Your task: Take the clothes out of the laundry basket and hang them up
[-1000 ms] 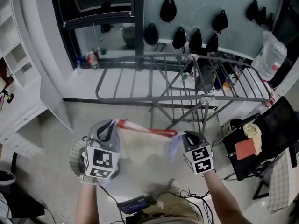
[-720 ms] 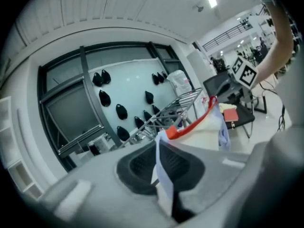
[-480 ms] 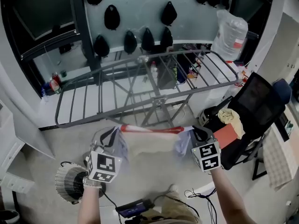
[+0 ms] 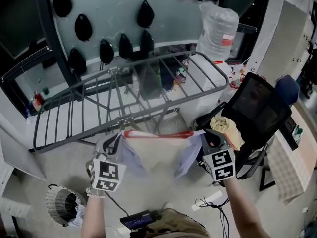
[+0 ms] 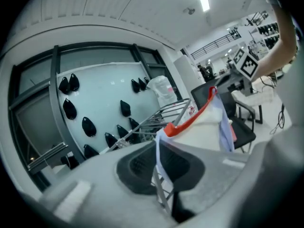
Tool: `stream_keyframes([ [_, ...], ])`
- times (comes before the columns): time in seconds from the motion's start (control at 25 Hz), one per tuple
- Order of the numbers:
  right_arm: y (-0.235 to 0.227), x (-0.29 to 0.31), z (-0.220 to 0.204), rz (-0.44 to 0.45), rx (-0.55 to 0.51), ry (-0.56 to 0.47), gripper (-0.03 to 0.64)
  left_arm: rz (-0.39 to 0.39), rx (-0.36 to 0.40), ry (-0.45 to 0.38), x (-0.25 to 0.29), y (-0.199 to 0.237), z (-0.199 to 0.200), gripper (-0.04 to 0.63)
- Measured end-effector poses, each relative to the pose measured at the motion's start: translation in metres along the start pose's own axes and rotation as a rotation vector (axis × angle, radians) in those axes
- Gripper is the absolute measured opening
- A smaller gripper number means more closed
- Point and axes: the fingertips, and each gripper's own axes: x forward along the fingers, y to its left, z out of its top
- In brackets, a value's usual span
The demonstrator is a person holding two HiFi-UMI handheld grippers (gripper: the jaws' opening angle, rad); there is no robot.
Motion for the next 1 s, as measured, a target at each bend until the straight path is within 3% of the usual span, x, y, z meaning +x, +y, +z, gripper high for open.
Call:
stream_keyframes([
  [0.36,-0.079,0.024,0.001,-0.037,-0.008,-0.043,0.008,0.011,0.032,-0.010,0.070,-0.011,0.048,0.008],
  [0.76,-0.134,0.094,0.044,-0.092,-0.032,-0.071,0.008,0.020,0.098,-0.047,0.151,0.044,0.085,0.008],
  [1.0,-0.162,0.142,0.083,-0.125,-0.040,-0.096,0.008,0.015,0.097,-0.071,0.201,0.089,0.102,0.006],
])
